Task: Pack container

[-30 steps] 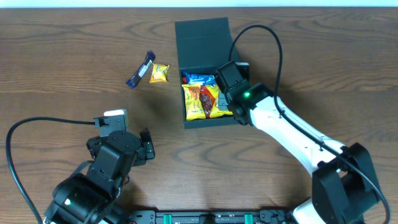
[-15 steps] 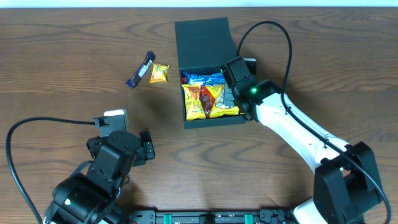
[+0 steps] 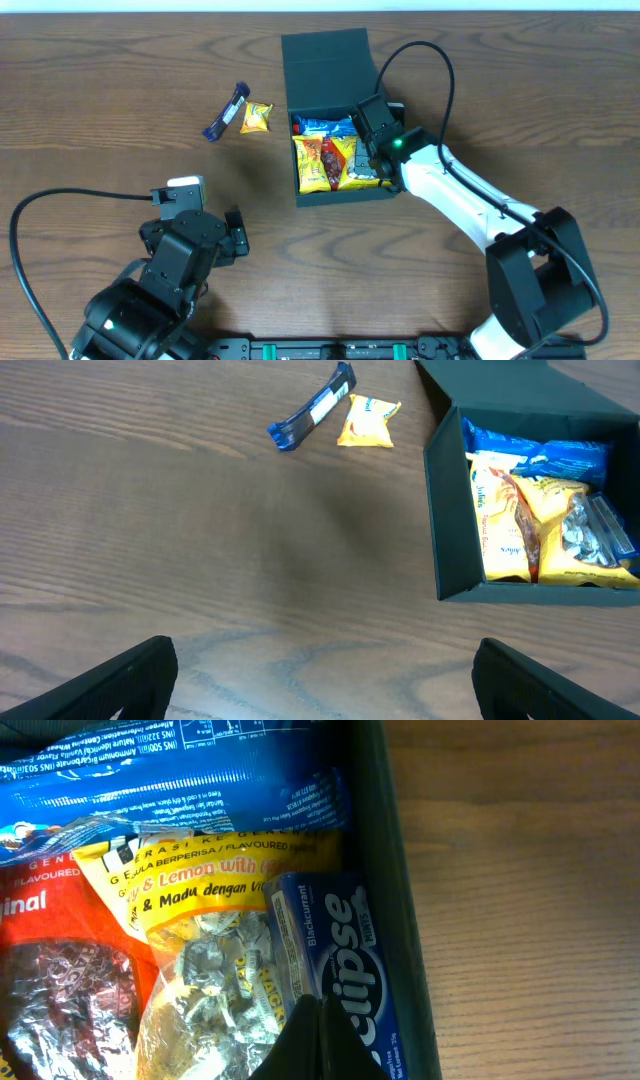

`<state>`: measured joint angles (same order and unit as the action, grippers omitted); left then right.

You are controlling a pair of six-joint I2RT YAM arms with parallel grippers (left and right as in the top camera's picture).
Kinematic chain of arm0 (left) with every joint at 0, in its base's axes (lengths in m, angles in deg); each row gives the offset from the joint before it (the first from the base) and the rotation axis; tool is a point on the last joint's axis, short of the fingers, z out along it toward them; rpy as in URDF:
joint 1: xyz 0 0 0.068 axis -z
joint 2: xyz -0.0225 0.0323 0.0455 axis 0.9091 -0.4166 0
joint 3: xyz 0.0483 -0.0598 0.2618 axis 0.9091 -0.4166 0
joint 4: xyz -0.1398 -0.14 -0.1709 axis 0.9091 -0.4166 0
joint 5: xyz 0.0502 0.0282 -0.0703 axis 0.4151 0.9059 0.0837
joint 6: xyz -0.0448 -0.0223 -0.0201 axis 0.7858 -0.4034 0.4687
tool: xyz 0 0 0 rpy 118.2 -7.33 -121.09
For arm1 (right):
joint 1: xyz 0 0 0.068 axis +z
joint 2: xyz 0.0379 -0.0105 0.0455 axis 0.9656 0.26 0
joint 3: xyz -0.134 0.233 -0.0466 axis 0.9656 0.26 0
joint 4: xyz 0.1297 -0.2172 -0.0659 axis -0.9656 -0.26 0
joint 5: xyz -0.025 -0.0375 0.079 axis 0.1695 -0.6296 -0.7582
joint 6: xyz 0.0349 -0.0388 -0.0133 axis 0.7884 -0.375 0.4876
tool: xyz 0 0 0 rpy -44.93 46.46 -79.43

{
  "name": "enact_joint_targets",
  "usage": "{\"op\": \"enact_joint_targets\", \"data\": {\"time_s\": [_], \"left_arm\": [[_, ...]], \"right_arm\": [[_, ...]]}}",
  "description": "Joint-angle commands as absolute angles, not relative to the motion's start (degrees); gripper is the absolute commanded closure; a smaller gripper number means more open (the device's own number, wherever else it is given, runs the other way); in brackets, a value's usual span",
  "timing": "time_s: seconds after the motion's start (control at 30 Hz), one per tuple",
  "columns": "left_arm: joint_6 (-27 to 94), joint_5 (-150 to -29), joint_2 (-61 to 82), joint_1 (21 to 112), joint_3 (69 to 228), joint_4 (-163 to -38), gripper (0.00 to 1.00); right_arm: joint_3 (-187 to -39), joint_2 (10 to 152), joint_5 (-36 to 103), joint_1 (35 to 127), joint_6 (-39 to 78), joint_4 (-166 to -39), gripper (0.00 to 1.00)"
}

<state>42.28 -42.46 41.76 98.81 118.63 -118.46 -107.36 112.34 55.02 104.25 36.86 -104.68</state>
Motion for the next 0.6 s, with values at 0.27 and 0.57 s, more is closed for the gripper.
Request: {"op": "enact_joint_targets", "data": {"time_s": [0.27,0.57], "left_arm": [[42.69,-42.06,41.72,98.68,118.57,-118.61,0.05],[42.69,-42.06,41.72,98.68,118.57,-118.61,0.04]], "right_arm": [[-109.06,108.45,53.58,105.39,37.64,-105.05,0.99],[-113.68,107.18,43.74,105.41,35.33,-102.19,0.99]]}}
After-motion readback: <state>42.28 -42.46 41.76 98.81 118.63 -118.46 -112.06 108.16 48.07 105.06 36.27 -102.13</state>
